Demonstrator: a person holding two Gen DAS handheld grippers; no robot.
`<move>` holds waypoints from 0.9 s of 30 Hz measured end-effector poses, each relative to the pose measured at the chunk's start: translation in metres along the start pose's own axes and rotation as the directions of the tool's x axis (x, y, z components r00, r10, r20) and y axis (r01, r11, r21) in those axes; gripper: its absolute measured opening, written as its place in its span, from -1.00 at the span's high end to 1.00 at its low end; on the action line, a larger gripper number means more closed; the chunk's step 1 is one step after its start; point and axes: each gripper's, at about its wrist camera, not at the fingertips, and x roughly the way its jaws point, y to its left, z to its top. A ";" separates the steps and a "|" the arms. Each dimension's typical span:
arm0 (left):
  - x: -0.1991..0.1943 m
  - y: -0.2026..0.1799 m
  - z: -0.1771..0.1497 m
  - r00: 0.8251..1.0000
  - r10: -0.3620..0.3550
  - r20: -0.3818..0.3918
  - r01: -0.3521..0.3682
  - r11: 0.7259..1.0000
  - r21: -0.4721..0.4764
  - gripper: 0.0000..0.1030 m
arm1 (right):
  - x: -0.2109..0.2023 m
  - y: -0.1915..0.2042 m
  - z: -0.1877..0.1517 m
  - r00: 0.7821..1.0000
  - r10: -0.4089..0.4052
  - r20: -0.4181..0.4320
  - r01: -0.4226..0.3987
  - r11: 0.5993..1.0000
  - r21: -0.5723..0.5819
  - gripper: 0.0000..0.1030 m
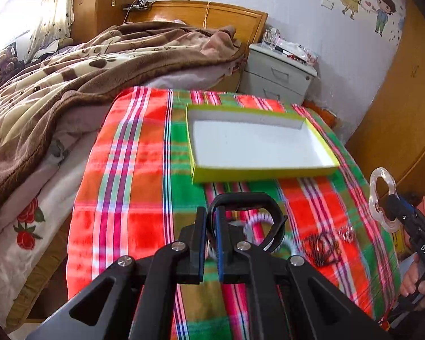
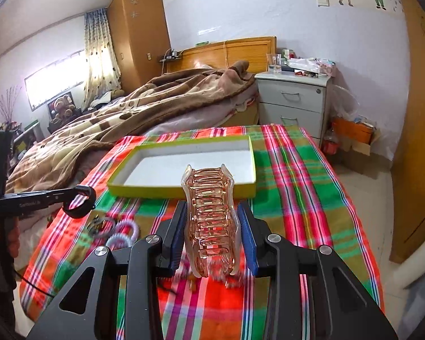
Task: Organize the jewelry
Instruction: 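Carry the black band and claw clip over the yellow box with both tools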
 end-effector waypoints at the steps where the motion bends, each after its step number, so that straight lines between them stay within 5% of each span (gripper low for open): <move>1: 0.002 0.000 0.006 1.000 -0.004 0.007 0.004 1.000 -0.001 0.87 | 0.005 -0.002 0.005 1.000 -0.001 -0.001 0.001 1.000 0.005 0.29; 14: 0.057 0.002 0.071 1.000 -0.023 0.005 0.023 0.999 -0.024 0.87 | 0.082 -0.020 0.056 0.997 -0.010 -0.072 0.012 1.000 0.026 0.29; 27: 0.125 0.006 0.105 0.998 -0.026 -0.056 0.022 0.998 -0.064 0.87 | 0.166 -0.037 0.079 0.980 0.066 -0.186 -0.040 0.990 0.139 0.29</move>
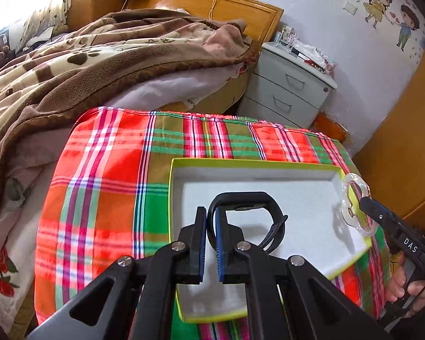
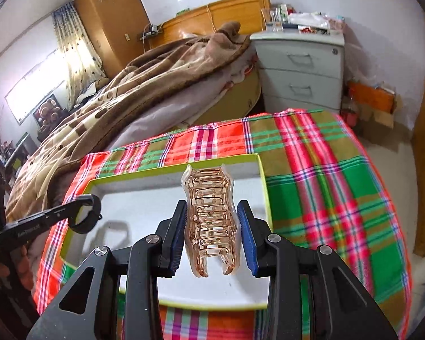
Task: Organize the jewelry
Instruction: 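Carry the black band and claw clip over the yellow box with both tools, then open the left tool to drop the band while the right tool releases the clip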
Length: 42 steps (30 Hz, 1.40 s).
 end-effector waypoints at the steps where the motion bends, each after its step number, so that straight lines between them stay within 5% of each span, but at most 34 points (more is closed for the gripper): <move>1: 0.004 0.000 0.002 1.000 -0.005 -0.010 0.005 1.000 -0.003 0.87 | 0.003 -0.001 0.002 1.000 0.006 -0.005 -0.006 1.000 0.005 0.29; 12: 0.039 0.000 0.008 0.998 0.017 -0.062 -0.017 1.000 0.010 0.86 | 0.028 -0.008 0.012 0.999 0.000 -0.048 0.001 1.000 0.013 0.29; 28: 0.046 0.000 0.006 0.996 0.021 -0.091 -0.021 1.000 0.005 0.81 | 0.035 0.008 0.012 0.987 -0.163 0.012 0.163 0.976 -0.142 0.28; 36: 0.042 -0.006 0.007 0.996 0.012 -0.084 -0.011 1.000 0.016 0.43 | 0.033 0.007 0.012 0.986 -0.164 0.029 0.166 0.977 -0.136 0.27; 42: 0.033 -0.005 0.005 0.998 0.016 -0.065 -0.015 1.000 0.017 0.33 | 0.029 0.008 0.012 0.985 -0.165 0.040 0.169 0.977 -0.133 0.11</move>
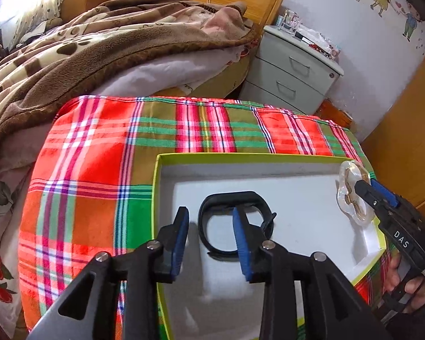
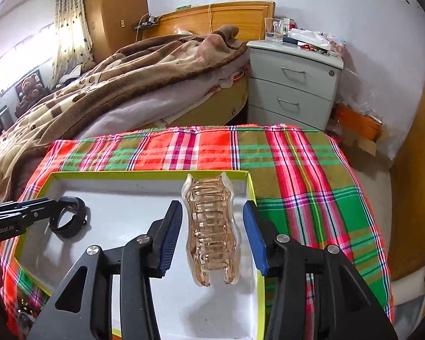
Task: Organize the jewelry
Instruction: 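Open the left tool to drop the band while the right tool releases the clip, then move the right tool to the light blue coil hair tie and grasp it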
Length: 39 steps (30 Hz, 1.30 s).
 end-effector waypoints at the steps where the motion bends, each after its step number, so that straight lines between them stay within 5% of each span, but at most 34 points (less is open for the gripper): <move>1: -0.002 0.000 0.000 1.000 -0.002 0.003 0.002 1.000 0.000 0.32 | -0.001 0.000 0.000 1.000 0.002 0.001 -0.002 1.000 0.001 0.11; 22: -0.092 0.012 -0.047 0.992 -0.047 0.120 0.048 0.999 -0.007 0.13 | -0.089 0.017 -0.031 0.989 0.076 0.124 -0.076 0.997 -0.004 0.09; 29: -0.116 0.026 -0.086 0.991 -0.025 0.131 0.026 1.000 -0.003 0.02 | -0.109 0.045 -0.066 0.983 0.158 0.090 -0.152 0.986 -0.069 0.09; 39: -0.127 0.057 -0.145 0.992 -0.083 0.098 0.087 0.995 -0.038 -0.13 | -0.111 0.076 -0.112 0.966 0.259 0.003 -0.257 0.960 -0.112 0.09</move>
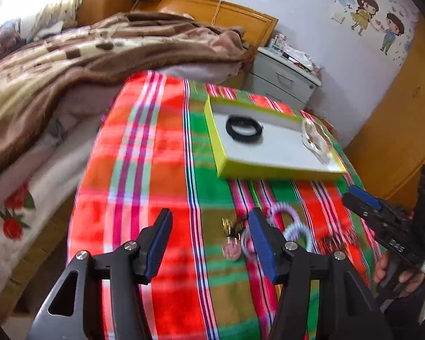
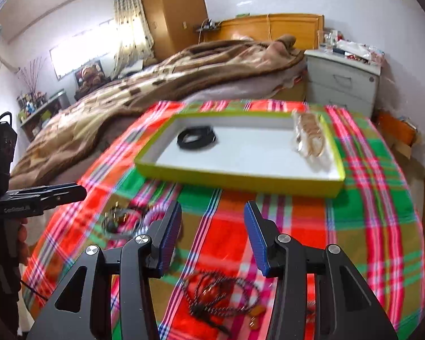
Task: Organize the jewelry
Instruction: 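Move the right tool to the light blue coil hair tie and grasp it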
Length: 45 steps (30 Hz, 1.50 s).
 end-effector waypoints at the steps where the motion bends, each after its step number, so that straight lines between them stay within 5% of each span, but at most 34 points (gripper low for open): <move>1: 0.002 0.002 -0.006 1.000 0.000 -0.019 0.000 1.000 -0.001 -0.13 | 0.003 0.003 -0.003 1.000 0.007 -0.018 -0.007 1.000 -0.008 0.09; 15: -0.003 0.020 -0.045 0.997 -0.026 -0.073 0.022 0.998 -0.063 -0.11 | 0.025 0.031 -0.020 0.990 0.042 -0.131 -0.051 0.997 -0.065 0.09; 25: -0.002 0.019 -0.047 0.997 -0.018 -0.069 0.014 0.998 -0.054 -0.11 | 0.037 0.030 -0.026 0.981 0.067 -0.184 -0.077 0.996 -0.049 0.68; 45: 0.016 -0.008 -0.026 0.995 -0.042 -0.095 0.040 0.999 -0.019 -0.11 | -0.011 -0.009 -0.022 0.997 0.081 -0.019 -0.078 0.991 0.110 0.80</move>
